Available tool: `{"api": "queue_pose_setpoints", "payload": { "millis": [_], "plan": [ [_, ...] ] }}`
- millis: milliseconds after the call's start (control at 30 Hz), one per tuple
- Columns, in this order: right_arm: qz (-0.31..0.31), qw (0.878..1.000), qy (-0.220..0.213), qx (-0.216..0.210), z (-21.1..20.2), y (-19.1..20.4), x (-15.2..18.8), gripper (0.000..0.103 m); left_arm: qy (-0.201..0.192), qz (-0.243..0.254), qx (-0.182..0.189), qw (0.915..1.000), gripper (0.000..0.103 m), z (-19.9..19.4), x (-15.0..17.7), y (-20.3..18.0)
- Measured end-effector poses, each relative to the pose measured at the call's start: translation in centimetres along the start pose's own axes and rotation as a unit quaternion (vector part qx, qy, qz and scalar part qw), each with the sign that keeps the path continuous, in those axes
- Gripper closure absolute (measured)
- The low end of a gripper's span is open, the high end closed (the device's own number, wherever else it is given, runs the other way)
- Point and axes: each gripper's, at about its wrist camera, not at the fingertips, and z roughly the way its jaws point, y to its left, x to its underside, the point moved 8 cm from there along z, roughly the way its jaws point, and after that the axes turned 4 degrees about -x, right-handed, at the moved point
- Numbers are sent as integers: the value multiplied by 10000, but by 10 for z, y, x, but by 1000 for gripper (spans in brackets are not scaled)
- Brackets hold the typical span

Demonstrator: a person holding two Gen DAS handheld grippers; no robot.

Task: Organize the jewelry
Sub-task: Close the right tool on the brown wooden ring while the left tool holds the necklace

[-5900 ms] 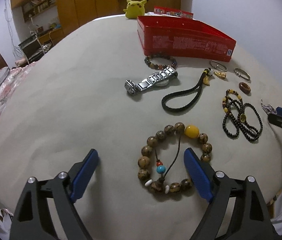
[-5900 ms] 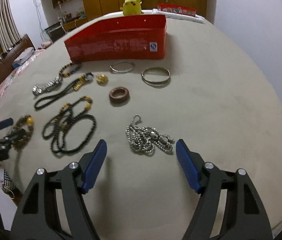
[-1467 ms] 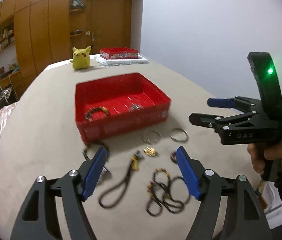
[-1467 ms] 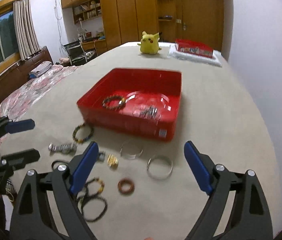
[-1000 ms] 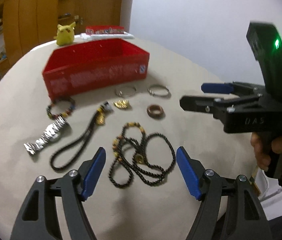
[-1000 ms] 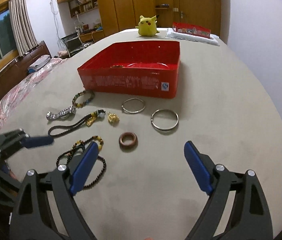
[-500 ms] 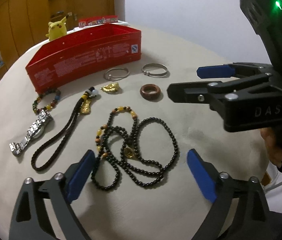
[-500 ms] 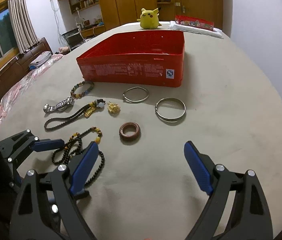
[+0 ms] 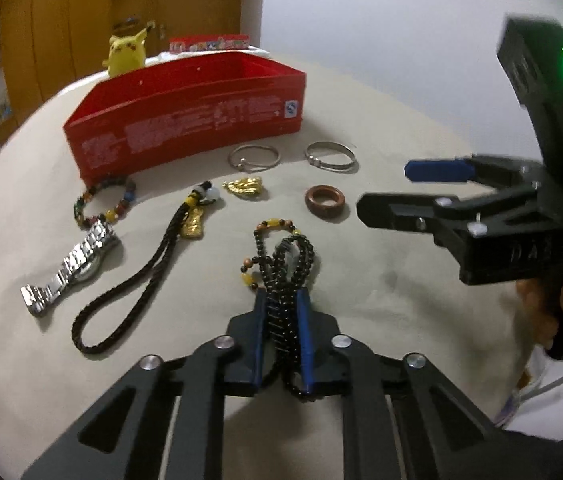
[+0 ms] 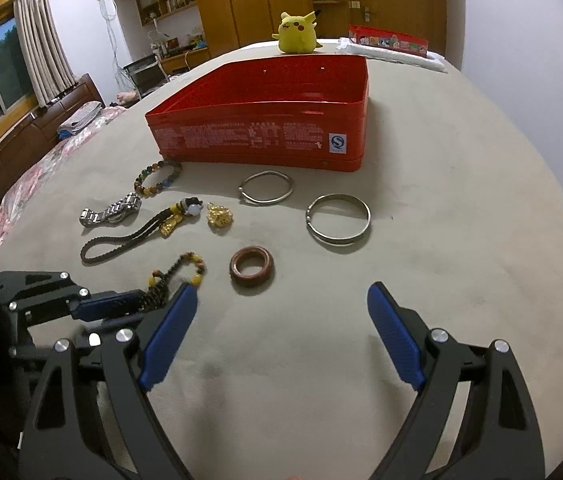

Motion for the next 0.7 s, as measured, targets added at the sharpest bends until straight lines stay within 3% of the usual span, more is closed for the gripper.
{"api": "queue_pose_setpoints", "payload": {
  "millis": [200, 267, 300, 500, 700],
  "plan": [
    [-201, 9996, 190, -89, 14, 11, 3, 41, -80, -141, -191, 9997, 90, -4, -2, 5],
    [-246, 9994, 245, -66, 18, 12, 4, 43, -109, -155, -248, 9995, 91, -4, -2, 6],
    [-272, 9993, 252, -47, 20, 13, 4, 43, -122, -150, -277, 9994, 95, -5, -2, 7],
    [-351, 9990, 293, 27, 28, 13, 1, 49, -138, -135, -283, 9994, 96, -5, -3, 9],
    [-495, 9982, 345, 20, 38, 15, -5, 66, -142, -128, -274, 9994, 96, -6, -4, 9]
  ]
}}
